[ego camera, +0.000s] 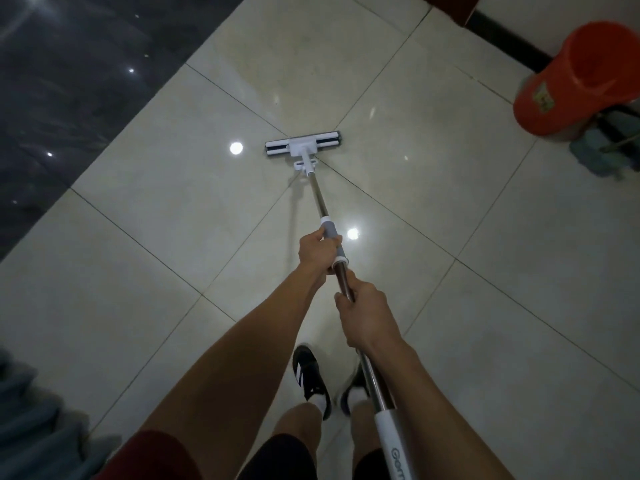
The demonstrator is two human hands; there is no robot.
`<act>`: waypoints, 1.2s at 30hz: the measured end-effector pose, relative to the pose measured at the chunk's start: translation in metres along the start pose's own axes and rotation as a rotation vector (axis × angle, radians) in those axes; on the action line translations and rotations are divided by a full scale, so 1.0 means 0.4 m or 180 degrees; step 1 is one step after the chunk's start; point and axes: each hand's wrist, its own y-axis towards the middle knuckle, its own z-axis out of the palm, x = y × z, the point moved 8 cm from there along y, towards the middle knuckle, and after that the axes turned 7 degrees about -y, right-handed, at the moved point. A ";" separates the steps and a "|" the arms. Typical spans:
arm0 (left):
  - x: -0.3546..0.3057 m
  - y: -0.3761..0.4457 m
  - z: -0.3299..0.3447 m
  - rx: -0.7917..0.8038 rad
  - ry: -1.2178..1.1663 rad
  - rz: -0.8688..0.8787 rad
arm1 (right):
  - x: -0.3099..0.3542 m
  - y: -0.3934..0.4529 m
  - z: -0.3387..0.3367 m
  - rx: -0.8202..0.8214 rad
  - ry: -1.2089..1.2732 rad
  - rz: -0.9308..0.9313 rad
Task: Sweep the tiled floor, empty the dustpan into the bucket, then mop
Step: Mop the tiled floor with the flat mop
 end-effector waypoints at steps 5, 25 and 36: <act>-0.140 0.091 0.034 -0.0016 -0.0093 -0.0084 | 0.104 0.125 -0.086 0.0101 -0.0203 -0.0126; -0.885 0.542 0.111 -0.0521 -0.0575 -0.0077 | 0.683 0.763 -0.425 0.0510 -0.0646 -0.0522; -1.311 0.888 -0.006 -0.0613 -0.0711 -0.0040 | 1.114 1.119 -0.450 0.0506 -0.0586 -0.0587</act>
